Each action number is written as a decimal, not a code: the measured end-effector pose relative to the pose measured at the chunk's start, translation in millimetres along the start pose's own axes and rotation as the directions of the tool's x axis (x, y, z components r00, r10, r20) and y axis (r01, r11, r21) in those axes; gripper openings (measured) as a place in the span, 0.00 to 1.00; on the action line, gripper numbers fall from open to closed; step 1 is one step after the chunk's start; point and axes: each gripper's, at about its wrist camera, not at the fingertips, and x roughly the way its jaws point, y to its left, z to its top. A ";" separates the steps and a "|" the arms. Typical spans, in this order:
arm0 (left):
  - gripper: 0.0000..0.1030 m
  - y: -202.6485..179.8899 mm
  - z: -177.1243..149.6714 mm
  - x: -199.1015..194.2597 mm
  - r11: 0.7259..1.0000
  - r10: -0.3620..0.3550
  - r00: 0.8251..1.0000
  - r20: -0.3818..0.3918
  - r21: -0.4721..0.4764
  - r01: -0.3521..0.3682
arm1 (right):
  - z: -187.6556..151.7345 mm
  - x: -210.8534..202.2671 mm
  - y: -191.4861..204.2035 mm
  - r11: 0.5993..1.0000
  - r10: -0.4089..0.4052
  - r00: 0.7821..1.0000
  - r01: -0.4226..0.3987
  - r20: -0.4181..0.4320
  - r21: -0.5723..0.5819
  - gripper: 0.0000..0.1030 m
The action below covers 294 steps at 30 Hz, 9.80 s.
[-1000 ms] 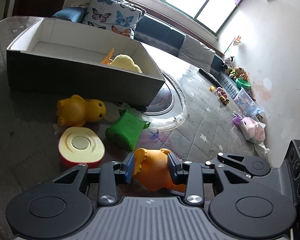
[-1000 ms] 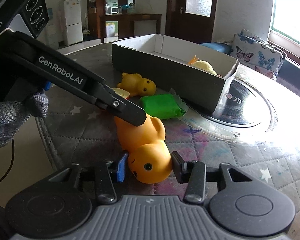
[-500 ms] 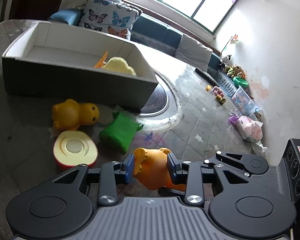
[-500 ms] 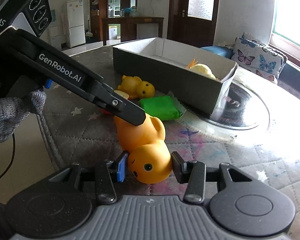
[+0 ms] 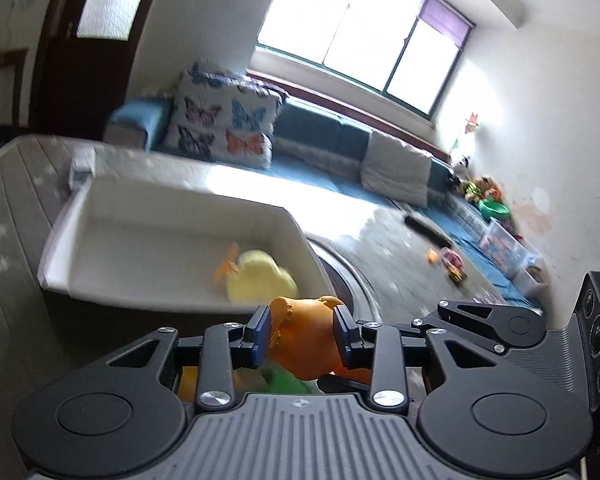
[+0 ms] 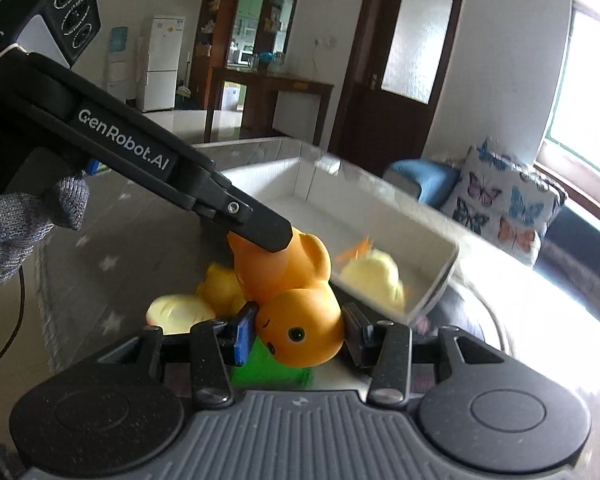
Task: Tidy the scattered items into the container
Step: 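Carry the orange duck with the right gripper over the box, then open the right gripper to drop the orange duck into the box, then move the right tool down to the green wrapped packet, then close the right gripper on the green packet and lift it, then carry the green packet with the right gripper over the box, then open the right gripper to drop the green packet into the box, then move the right tool to the round red-and-cream container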
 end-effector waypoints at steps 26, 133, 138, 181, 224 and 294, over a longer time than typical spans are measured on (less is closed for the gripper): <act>0.34 115.6 58.3 88.6 0.984 0.085 0.985 -0.148 -0.145 -0.106 | 60.8 163.5 -45.7 0.981 0.191 0.957 -0.179 -0.217 0.073 0.44; 0.34 8.1 -54.7 56.3 0.990 0.027 0.967 -0.255 -0.127 -0.061 | -54.4 44.5 5.8 0.977 0.092 0.984 -0.061 -0.150 0.204 0.67; 0.34 9.8 -53.8 57.7 0.988 0.027 0.967 -0.253 -0.139 -0.064 | -54.4 43.6 1.0 0.976 0.088 0.985 -0.056 -0.146 0.208 0.67; 0.24 -15.4 -3.6 43.7 0.996 0.002 0.993 -0.115 -0.093 -0.013 | -9.6 13.8 -10.3 0.989 0.010 1.000 -0.012 0.015 0.150 0.45; 0.26 16.8 24.4 102.9 0.989 0.007 0.994 -0.112 -0.145 -0.023 | -4.0 44.2 -74.5 0.976 -0.087 0.996 0.087 -0.006 0.199 0.54; 0.29 77.6 -76.7 -0.8 0.917 0.111 0.980 -0.167 -0.363 -0.166 | -27.9 54.7 67.9 0.979 0.193 0.976 -0.185 -0.102 0.085 0.59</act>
